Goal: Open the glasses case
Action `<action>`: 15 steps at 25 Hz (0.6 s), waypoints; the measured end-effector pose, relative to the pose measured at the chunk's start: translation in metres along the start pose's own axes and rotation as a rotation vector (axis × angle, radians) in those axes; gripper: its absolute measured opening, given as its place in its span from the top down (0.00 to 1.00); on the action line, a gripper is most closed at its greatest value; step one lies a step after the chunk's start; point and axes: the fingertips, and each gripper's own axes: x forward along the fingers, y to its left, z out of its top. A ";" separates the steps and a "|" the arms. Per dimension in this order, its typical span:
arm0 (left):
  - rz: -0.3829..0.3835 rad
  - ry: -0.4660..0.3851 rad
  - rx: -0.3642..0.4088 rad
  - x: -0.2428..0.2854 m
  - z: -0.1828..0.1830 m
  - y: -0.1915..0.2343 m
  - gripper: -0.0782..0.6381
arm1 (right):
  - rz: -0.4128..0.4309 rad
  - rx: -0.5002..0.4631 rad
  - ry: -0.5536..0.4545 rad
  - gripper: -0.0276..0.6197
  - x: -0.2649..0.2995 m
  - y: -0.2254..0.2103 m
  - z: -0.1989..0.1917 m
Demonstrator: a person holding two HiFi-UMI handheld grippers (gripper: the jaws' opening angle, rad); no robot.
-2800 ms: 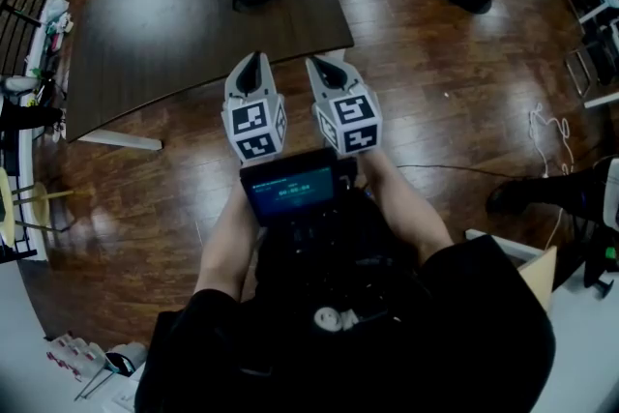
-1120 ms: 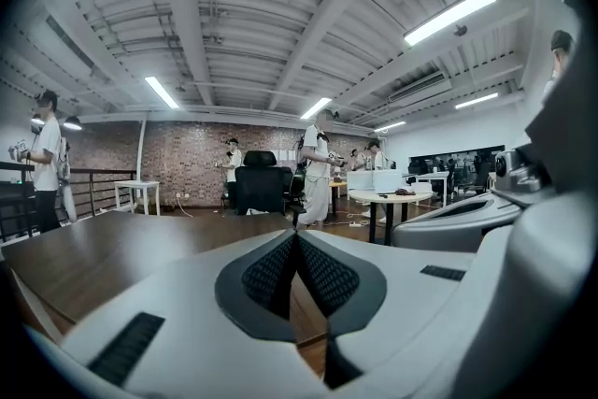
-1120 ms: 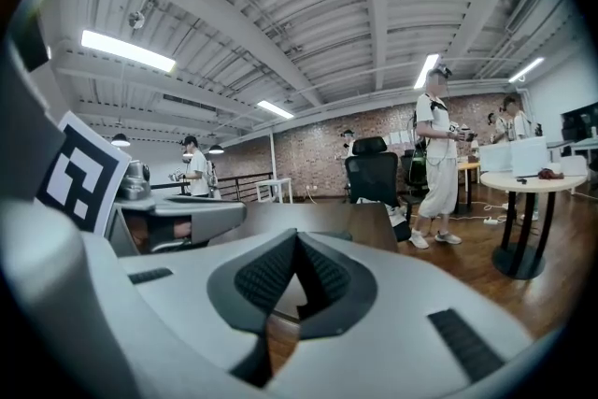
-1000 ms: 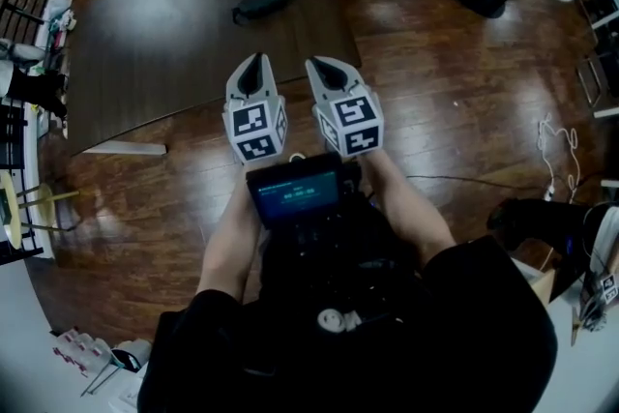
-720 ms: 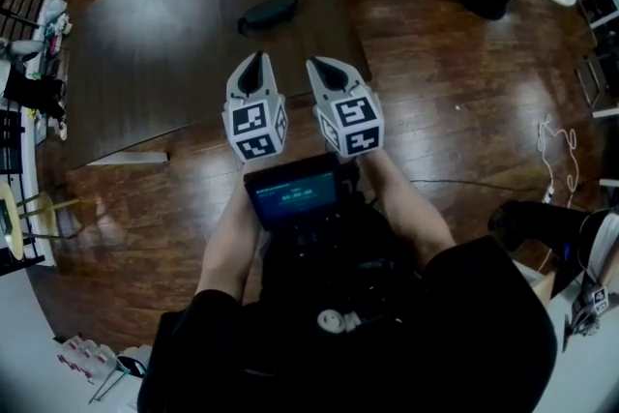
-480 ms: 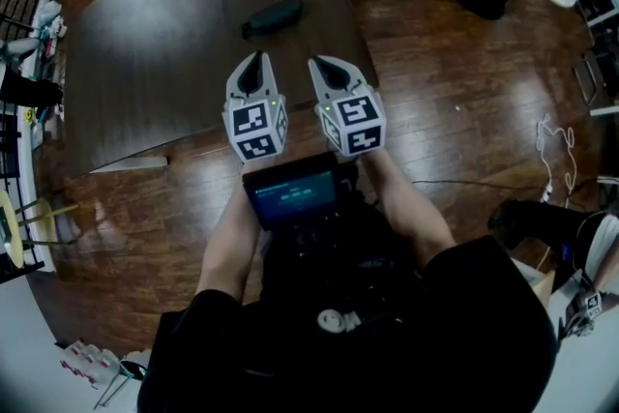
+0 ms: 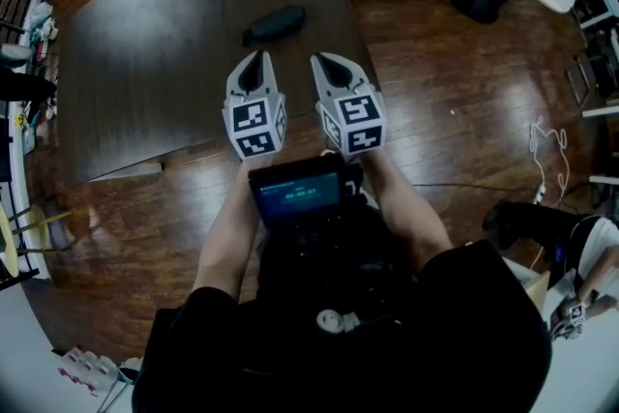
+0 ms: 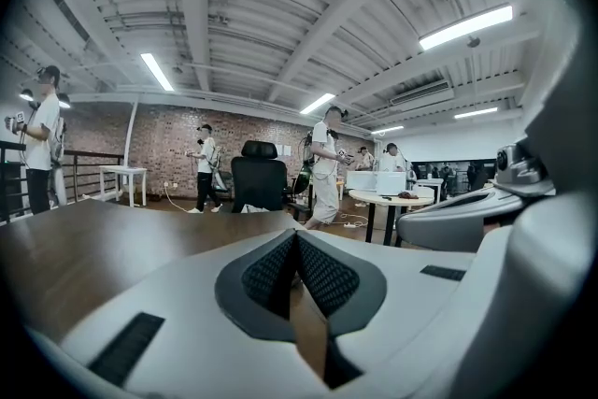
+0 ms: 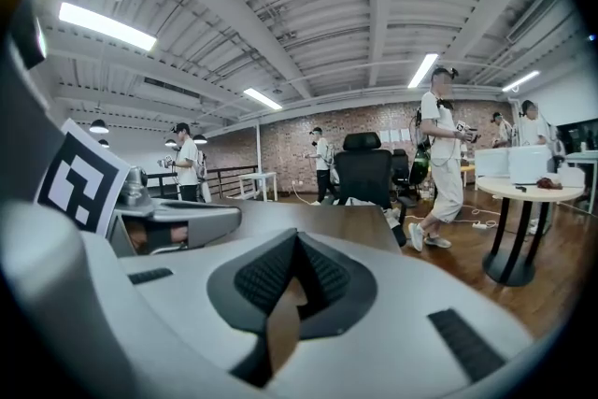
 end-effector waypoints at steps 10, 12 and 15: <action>0.000 0.007 0.025 0.040 0.012 -0.006 0.89 | 0.016 0.016 0.001 0.93 0.031 -0.032 0.007; 0.012 0.004 0.030 0.049 0.017 -0.003 0.89 | 0.031 0.018 0.007 0.93 0.040 -0.037 0.008; 0.028 0.010 0.040 0.066 0.022 0.000 0.89 | 0.046 0.028 0.011 0.93 0.053 -0.049 0.009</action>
